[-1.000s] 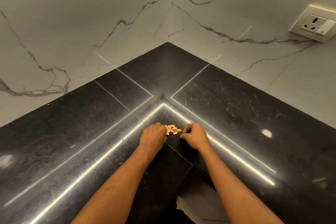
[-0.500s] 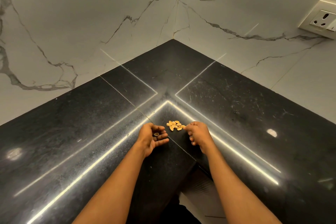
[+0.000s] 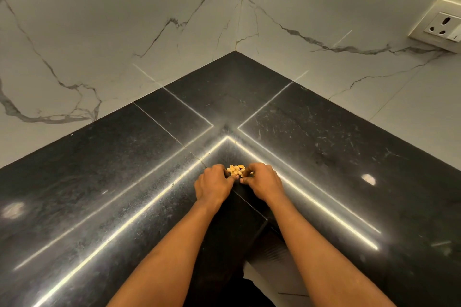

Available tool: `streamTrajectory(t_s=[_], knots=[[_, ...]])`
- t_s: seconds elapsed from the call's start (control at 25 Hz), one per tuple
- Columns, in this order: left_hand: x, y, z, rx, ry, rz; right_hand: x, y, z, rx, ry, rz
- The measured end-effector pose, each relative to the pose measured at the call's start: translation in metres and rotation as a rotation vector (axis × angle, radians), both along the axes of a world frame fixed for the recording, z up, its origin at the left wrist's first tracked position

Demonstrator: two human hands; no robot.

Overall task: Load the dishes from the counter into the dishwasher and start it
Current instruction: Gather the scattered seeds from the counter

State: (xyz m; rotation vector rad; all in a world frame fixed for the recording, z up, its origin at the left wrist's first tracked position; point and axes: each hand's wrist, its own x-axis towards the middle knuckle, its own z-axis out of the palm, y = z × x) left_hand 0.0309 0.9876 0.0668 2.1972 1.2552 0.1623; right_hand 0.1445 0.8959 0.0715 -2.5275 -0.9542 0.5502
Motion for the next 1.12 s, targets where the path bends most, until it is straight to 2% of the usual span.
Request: streamTrajectory(t_s=[0.16,0.24,0.32,0.4,0.52,0.6,0.68,0.76,0.84,0.92,0.96,1.04,1.12], knots=[[0.006,-0.003,0.002,0.037,0.051,-0.006,0.000,0.001,-0.003,0.003,0.064,-0.034],[0.008,-0.002,0.002,0.033,0.074,-0.047,0.003,0.000,0.002,0.137,0.298,-0.196],[0.007,-0.001,0.003,-0.074,0.052,-0.069,0.007,-0.004,0.010,0.326,0.669,-0.378],[0.004,0.002,0.003,-0.407,-0.174,0.027,0.007,-0.012,0.016,0.492,0.915,-0.454],[-0.006,0.003,0.012,-0.956,-0.507,0.241,0.007,-0.018,0.019,0.604,1.049,-0.497],[-0.014,0.004,0.015,-1.176,-0.612,0.304,0.007,-0.019,0.019,0.595,1.073,-0.530],[-0.017,0.005,0.013,-1.247,-0.680,0.354,0.007,-0.018,0.019,0.522,0.994,-0.539],[-0.014,0.002,0.012,-1.140,-0.679,0.405,0.011,-0.016,0.013,0.399,0.738,-0.474],[-0.006,0.002,0.009,-0.759,-0.517,0.351,0.015,-0.014,0.008,0.255,0.453,-0.356],[-0.003,0.003,0.008,-0.316,-0.269,0.182,0.015,-0.011,0.009,0.129,0.277,-0.245],[-0.003,0.003,0.009,-0.172,-0.166,0.100,0.015,-0.009,0.009,0.075,0.208,-0.197],[-0.002,0.006,0.011,-0.014,-0.035,-0.042,0.014,-0.004,0.008,-0.008,0.113,-0.125],[0.003,0.011,0.011,0.063,0.031,-0.144,0.014,0.001,0.008,-0.052,0.079,-0.090]])
